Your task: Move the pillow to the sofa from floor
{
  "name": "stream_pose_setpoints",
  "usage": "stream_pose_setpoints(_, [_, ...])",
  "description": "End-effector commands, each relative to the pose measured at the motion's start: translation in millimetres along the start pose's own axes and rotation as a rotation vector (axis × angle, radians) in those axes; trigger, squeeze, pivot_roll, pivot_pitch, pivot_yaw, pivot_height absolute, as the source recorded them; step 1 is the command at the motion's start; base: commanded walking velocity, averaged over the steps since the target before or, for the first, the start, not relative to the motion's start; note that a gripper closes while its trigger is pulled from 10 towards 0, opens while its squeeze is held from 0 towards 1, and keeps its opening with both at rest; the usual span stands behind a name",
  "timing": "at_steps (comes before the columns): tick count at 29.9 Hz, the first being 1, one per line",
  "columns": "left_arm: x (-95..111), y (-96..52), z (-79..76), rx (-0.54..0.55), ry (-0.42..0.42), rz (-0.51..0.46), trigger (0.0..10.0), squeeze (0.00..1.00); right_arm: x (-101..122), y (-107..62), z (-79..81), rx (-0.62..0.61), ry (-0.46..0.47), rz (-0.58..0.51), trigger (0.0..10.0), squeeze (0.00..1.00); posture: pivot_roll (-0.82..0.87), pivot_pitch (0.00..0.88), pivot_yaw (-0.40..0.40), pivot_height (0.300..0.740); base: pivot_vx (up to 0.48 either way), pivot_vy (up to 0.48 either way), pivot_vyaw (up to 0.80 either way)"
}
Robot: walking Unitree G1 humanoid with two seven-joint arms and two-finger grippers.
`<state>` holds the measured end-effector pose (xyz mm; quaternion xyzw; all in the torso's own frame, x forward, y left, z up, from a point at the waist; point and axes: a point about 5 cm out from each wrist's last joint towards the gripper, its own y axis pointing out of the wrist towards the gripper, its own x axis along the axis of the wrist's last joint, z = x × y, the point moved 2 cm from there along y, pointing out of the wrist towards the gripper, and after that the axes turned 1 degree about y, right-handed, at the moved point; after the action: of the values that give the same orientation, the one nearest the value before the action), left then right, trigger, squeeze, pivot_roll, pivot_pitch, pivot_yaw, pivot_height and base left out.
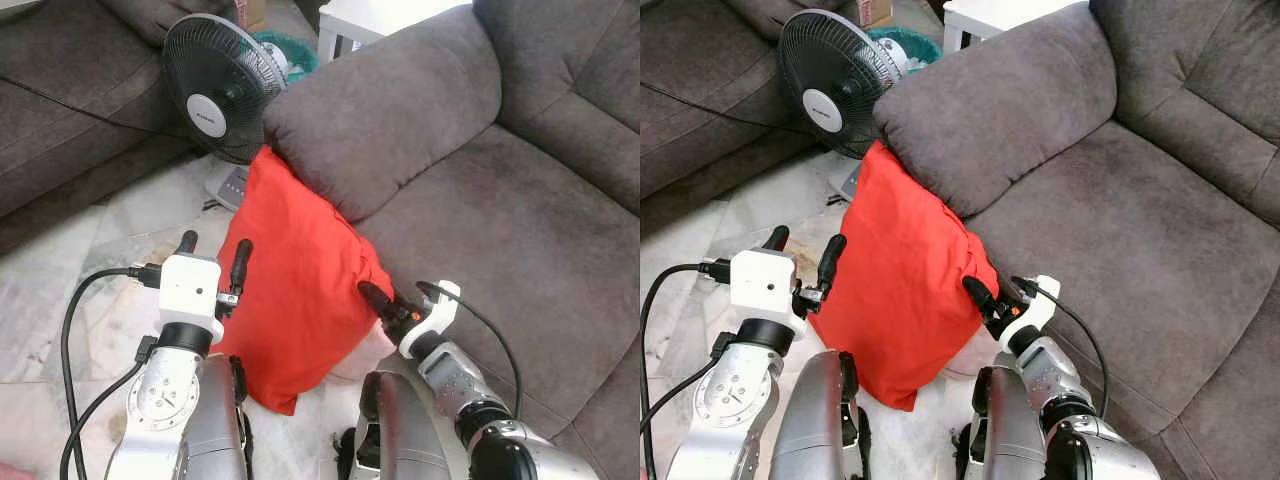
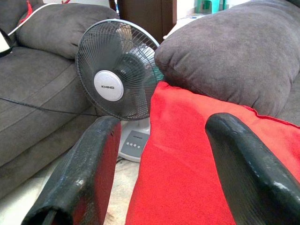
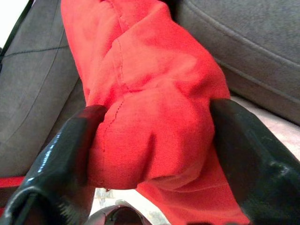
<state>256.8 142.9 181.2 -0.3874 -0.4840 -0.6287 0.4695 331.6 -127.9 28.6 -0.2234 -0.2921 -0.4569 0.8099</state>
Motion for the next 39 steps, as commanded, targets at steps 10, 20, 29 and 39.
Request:
stream_pose_setpoints(10, [-3.8, -0.2, -5.7, -0.012, -0.002, 0.006, 10.0, 0.00, -5.4, -6.7, -4.4, 0.007, -0.026, 0.031, 0.0, 0.00, 0.25, 0.240, -0.165, 0.584, 0.000, 0.000, 0.00])
stream_pose_setpoints(20, [-4.4, 1.4, -5.9, -0.012, -0.001, 0.004, 10.0, 0.00, -8.0, -7.1, -4.3, 0.005, -0.040, 0.039, 0.0, 0.00, 0.25, 0.238, -0.162, 0.584, 0.000, 0.000, 0.00])
stream_pose_setpoints(29, [-4.7, 3.1, -6.4, -0.012, -0.004, -0.001, 10.0, 0.00, -6.2, -6.7, -3.9, 0.008, -0.058, 0.036, 0.0, 0.00, 0.25, 0.233, -0.162, 0.584, 0.000, 0.000, 0.00])
stream_pose_setpoints(39, [-7.4, 3.4, -2.4, 0.008, 0.001, 0.004, 10.0, 0.00, -5.7, -5.1, -1.6, 0.016, -0.088, 0.034, 0.0, 0.00, 0.25, 0.225, -0.161, 0.584, 0.000, 0.000, 0.00])
